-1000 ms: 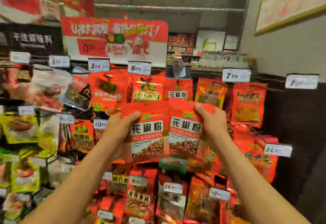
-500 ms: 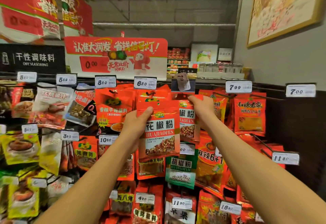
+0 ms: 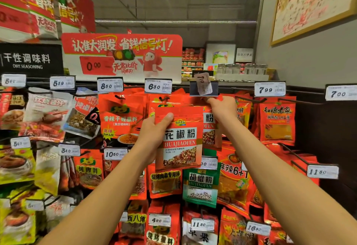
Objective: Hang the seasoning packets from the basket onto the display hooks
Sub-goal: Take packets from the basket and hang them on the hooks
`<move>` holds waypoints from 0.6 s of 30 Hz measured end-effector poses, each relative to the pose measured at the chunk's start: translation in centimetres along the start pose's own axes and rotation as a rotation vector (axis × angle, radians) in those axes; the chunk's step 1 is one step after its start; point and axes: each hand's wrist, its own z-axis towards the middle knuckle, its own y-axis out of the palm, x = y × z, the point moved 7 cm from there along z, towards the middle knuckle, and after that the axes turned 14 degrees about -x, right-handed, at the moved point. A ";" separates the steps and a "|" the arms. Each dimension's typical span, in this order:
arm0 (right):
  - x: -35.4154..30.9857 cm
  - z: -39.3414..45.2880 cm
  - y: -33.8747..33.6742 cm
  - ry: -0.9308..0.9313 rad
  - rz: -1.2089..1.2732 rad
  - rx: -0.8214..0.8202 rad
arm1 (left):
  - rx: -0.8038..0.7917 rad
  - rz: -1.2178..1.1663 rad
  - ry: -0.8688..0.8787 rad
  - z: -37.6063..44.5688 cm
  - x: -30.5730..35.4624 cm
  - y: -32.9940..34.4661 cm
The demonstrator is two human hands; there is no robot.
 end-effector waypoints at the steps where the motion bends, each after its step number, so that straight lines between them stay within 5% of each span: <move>1: 0.2 0.2 0.0 -0.004 0.004 0.004 | 0.000 -0.003 0.012 0.0 0.0 -0.1; 18: 2.1 5.9 1.2 0.163 -0.461 0.001 | -0.030 -0.007 -0.005 2.0 -0.5 1.4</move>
